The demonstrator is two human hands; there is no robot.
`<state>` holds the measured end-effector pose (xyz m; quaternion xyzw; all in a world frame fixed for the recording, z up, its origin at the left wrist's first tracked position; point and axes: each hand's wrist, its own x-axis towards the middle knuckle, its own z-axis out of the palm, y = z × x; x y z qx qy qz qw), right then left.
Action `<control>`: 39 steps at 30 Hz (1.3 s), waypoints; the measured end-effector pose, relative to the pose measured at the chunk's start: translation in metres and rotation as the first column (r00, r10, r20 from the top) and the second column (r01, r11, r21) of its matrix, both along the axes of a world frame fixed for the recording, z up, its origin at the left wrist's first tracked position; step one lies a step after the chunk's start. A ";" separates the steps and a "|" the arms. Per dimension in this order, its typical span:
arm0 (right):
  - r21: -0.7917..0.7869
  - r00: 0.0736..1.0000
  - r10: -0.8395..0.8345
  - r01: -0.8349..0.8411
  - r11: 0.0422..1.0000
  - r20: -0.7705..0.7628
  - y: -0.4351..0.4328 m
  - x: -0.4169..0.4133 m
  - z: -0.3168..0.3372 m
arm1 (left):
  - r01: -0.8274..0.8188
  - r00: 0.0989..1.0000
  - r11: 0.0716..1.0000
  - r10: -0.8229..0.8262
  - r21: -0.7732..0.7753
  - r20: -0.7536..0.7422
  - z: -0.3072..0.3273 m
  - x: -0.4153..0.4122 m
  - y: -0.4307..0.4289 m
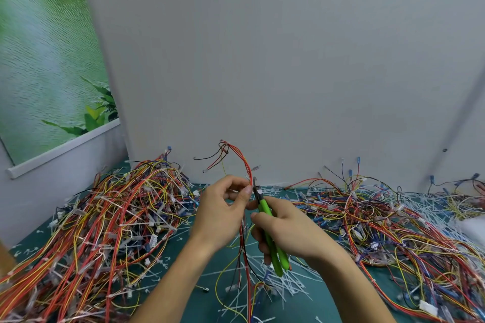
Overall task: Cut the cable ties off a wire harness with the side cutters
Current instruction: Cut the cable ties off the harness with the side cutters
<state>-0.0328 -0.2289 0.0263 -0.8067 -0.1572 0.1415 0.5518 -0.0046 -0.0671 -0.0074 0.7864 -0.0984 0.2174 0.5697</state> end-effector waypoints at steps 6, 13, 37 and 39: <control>0.015 1.000 0.008 -0.007 1.000 -0.023 -0.001 -0.001 0.003 | -0.006 1.000 1.000 0.006 0.012 -0.003 0.001 -0.002 -0.001; 0.018 0.999 0.020 -0.019 1.000 -0.030 0.000 -0.002 0.004 | 0.002 1.000 1.000 -0.001 0.008 -0.016 0.001 -0.002 -0.001; 0.336 0.925 0.215 -0.103 0.936 -0.314 -0.014 0.001 0.012 | 0.053 0.998 0.992 -0.058 0.111 0.040 0.000 -0.005 -0.001; 0.305 0.935 0.177 -0.079 0.949 -0.307 -0.014 0.002 0.010 | 0.054 0.997 0.993 -0.058 0.106 0.041 0.001 -0.004 -0.001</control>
